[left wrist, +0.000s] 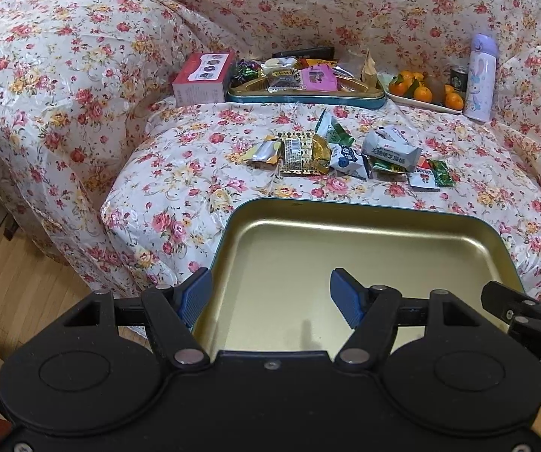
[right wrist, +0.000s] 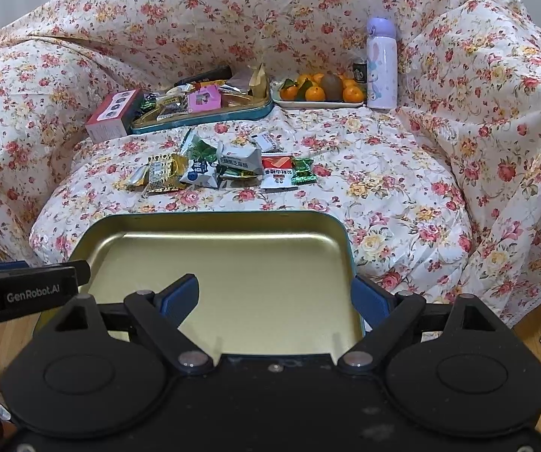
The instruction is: Organize snacks
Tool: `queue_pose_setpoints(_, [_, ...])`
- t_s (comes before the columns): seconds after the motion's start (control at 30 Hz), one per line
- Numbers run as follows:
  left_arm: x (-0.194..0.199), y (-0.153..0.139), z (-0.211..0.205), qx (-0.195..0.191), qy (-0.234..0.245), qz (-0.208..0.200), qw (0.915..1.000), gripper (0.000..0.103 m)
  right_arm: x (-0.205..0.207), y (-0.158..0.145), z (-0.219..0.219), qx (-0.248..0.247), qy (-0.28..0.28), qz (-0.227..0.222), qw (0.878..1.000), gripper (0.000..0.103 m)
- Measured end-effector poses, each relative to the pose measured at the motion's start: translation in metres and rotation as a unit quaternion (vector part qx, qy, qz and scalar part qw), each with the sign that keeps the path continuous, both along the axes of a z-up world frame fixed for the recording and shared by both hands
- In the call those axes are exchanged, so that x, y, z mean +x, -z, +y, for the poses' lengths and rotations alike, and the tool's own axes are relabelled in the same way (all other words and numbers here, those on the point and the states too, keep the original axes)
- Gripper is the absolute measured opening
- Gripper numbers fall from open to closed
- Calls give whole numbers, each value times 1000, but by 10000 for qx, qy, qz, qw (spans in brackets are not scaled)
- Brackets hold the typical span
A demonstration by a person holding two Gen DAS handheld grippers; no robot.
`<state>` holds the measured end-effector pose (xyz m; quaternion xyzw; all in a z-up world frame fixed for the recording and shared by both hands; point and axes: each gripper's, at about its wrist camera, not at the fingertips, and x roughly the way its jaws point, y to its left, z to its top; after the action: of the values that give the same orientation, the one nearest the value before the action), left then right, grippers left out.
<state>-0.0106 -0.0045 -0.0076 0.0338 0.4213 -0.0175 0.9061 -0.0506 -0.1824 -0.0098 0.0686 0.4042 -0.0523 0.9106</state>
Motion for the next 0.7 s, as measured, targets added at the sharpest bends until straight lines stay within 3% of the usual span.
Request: queue_pose_setpoints(0.7, [0, 1, -4, 55, 81, 44, 9999, 71, -1, 2, 2, -28, 28, -9, 10000, 92])
